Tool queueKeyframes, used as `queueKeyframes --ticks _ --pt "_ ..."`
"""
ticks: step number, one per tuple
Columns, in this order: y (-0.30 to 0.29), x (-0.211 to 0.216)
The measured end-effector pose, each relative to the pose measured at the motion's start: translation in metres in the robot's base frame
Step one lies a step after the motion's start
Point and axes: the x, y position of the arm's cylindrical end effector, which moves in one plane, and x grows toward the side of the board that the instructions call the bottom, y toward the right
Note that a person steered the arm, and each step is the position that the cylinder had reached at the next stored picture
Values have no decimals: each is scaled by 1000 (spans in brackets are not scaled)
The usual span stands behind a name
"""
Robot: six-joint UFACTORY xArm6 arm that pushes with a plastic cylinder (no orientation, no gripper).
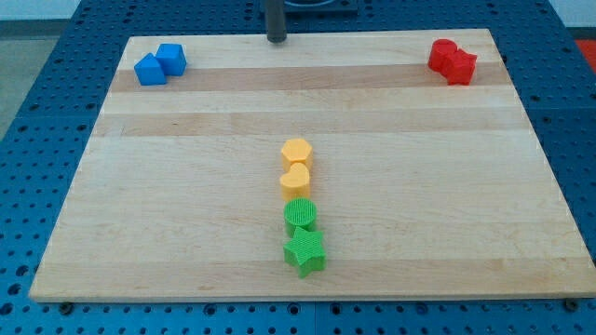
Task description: Separate the blue blocks
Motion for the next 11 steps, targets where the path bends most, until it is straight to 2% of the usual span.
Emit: queueKeyframes --ticks 5,8,10,11 --pt "-94 -3" --pt "-229 -3" --pt "-238 2" --pt "-206 25"
